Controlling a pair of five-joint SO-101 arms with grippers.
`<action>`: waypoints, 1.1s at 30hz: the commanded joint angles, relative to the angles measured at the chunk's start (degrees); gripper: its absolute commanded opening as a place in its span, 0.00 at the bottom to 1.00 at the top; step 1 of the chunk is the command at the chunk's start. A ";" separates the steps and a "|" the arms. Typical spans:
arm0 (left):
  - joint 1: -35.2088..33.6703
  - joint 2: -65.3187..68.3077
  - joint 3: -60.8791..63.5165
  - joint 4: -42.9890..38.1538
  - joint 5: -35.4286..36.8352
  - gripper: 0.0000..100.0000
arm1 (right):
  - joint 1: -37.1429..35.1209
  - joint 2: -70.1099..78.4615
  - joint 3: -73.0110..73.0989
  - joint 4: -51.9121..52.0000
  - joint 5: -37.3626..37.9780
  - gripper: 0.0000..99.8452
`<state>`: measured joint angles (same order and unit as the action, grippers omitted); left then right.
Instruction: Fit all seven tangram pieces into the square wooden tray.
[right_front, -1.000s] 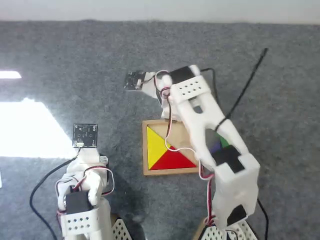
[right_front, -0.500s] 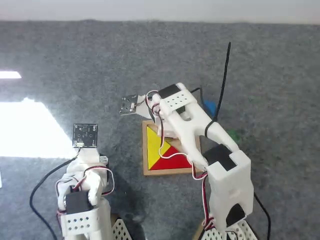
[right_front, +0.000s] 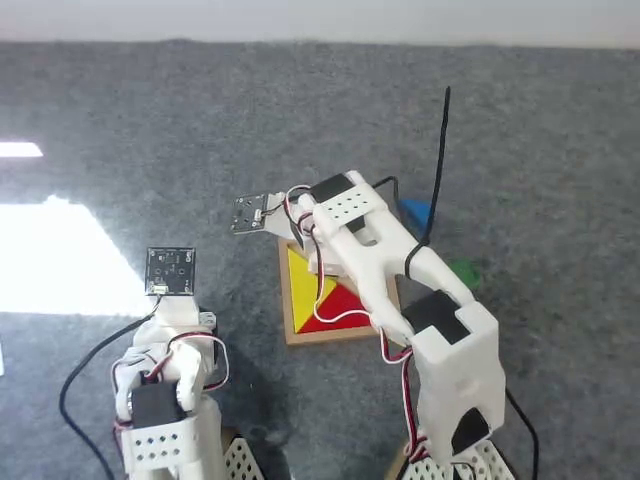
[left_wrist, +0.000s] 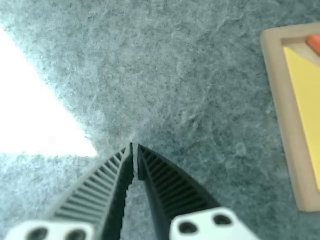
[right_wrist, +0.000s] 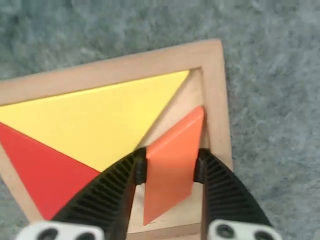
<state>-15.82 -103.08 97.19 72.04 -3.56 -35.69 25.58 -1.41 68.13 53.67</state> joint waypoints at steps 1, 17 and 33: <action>-0.44 -1.05 -0.75 0.18 0.00 0.01 | -0.31 -7.25 -0.44 -1.36 -2.73 0.20; -0.44 -1.05 -0.75 0.18 0.00 0.01 | 14.29 -49.36 10.90 16.40 -3.25 0.21; -0.44 -1.05 -0.75 0.18 0.00 0.01 | 38.99 -58.42 44.13 6.81 11.60 0.20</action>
<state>-15.82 -103.08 97.19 72.04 -3.56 2.29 -33.85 40.62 76.13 61.32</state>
